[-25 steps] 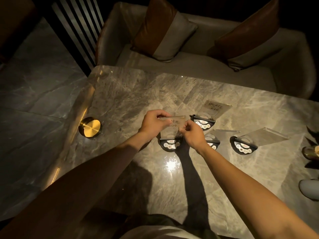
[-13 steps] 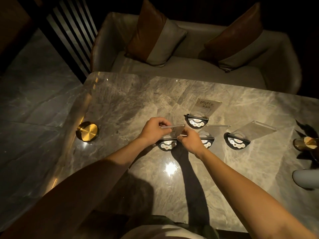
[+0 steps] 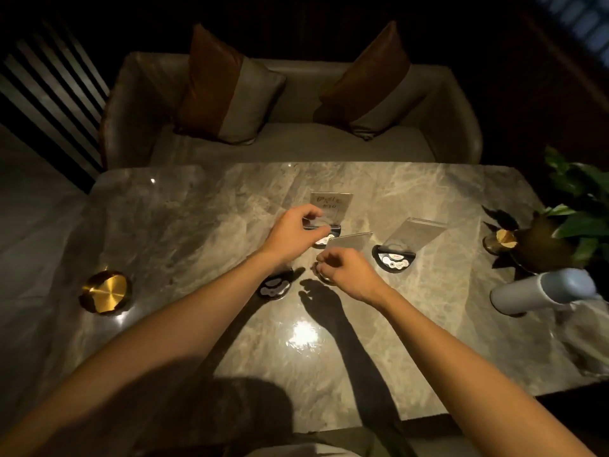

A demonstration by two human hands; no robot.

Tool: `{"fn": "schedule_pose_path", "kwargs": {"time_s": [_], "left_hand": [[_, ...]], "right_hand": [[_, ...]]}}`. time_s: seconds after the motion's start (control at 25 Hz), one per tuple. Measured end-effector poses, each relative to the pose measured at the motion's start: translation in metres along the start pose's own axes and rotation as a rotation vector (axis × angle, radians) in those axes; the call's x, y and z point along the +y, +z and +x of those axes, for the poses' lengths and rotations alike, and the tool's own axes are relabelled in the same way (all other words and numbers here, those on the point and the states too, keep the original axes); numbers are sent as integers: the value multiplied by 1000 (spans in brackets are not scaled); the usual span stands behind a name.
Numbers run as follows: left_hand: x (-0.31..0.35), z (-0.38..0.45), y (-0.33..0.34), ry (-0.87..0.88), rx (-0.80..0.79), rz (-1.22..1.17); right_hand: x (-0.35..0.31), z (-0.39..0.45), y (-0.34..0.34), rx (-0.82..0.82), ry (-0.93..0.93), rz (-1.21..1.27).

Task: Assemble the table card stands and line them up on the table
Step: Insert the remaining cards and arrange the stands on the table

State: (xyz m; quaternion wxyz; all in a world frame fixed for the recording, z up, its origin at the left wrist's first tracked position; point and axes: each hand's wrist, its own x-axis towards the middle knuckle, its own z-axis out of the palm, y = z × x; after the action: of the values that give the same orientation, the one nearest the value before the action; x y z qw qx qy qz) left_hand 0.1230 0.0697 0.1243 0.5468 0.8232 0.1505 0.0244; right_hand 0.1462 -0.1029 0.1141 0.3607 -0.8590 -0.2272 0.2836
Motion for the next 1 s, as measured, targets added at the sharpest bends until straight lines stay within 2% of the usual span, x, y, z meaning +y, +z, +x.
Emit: {"fn": "schedule_pose_path", "kwargs": {"time_s": [0.16,0.36,0.52,0.68,1.0], "left_hand": [[13,26,34,4,-48,66],[18,49,77,-84,-148,307],[13,53,98,-169,-206,403],[13,51,110,-210,-165,471],[28,28,116,-293,14,590]], "right_hand": [[14,-11,-58,207,-44,-18],[64,0,-123,395,-31,-341],[107,5,-148,362,-70,-552],[129,20,-166,314,-186,-710],[150,37,-192,48,-242,-633]]}}
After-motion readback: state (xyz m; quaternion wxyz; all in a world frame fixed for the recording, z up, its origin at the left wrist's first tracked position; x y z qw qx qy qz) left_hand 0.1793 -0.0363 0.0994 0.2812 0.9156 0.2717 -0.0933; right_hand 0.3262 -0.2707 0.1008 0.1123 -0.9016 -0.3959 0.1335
